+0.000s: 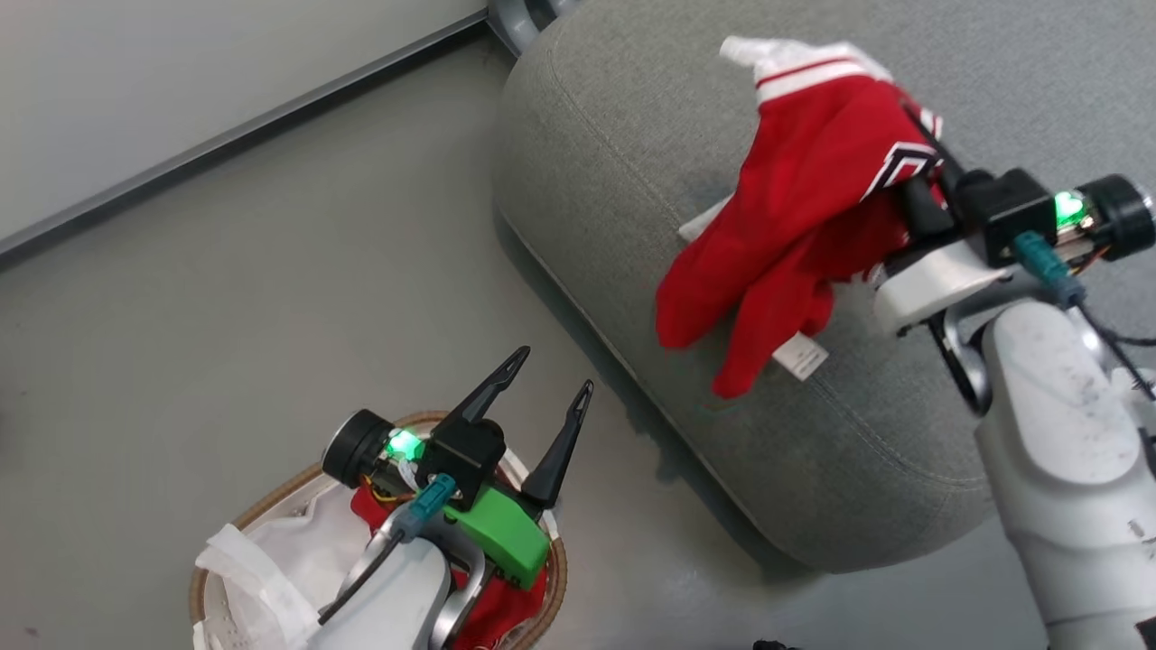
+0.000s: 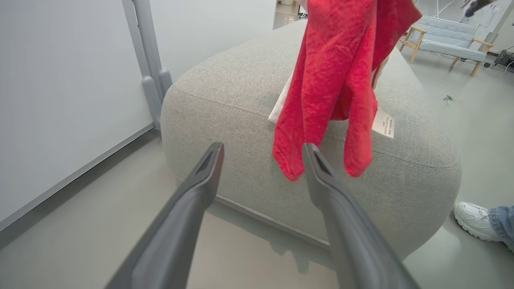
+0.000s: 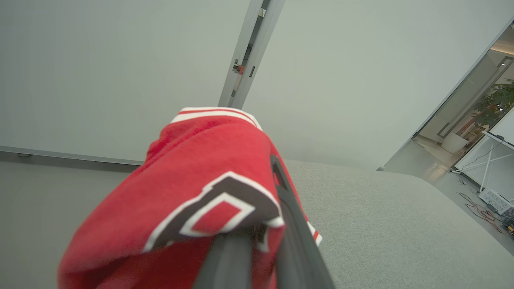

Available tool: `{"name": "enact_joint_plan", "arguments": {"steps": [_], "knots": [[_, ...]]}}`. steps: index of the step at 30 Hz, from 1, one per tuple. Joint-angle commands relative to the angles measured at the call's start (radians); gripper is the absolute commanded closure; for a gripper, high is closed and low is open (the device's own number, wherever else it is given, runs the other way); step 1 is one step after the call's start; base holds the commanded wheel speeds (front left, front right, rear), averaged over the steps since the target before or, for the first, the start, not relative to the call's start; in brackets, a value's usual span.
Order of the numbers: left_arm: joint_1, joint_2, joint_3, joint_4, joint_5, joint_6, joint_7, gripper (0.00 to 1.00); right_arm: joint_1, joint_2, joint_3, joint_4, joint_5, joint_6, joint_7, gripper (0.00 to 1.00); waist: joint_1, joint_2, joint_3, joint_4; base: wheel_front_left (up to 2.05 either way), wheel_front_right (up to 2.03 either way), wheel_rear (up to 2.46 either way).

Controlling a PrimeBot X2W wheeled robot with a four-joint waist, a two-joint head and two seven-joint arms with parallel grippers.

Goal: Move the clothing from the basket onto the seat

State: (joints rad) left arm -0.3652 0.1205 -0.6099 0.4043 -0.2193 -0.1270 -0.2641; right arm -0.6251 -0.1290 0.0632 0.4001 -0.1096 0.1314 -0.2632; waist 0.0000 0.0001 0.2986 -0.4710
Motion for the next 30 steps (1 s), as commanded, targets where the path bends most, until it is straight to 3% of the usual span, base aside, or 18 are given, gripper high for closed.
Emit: {"name": "enact_joint_plan", "arguments": {"steps": [1,8,14,21,30], "knots": [[-0.027,0.018,0.003,0.0,0.013,-0.003,-0.001,0.0,-0.044,-0.019,-0.018,-0.011,-0.002,-0.001,-0.002,1.0,0.0,-0.0001,0.071,0.044,0.0,0.0,0.0],[-0.112,0.054,-0.007,-0.026,0.037,-0.004,0.0,0.0,-0.265,-0.161,-0.133,-0.011,-0.007,-0.001,-0.002,1.0,0.0,-0.0001,0.244,0.124,0.0,0.0,0.0],[-0.177,0.079,-0.007,-0.06,0.062,0.001,0.01,0.0,-0.424,-0.246,-0.224,0.056,0.011,-0.001,-0.002,1.0,0.0,-0.0001,0.384,0.174,0.0,0.0,0.0],[-0.215,0.082,-0.018,-0.102,0.083,0.013,0.013,0.0,-0.496,-0.275,-0.318,0.162,-0.009,-0.001,-0.002,1.0,0.0,-0.0001,0.496,0.232,0.0,0.0,0.0],[-0.207,0.101,-0.024,-0.13,0.081,0.026,0.018,0.0,-0.453,-0.236,-0.392,0.296,-0.054,-0.001,-0.002,1.0,0.0,-0.0001,0.549,0.262,0.0,0.0,0.0]]}}
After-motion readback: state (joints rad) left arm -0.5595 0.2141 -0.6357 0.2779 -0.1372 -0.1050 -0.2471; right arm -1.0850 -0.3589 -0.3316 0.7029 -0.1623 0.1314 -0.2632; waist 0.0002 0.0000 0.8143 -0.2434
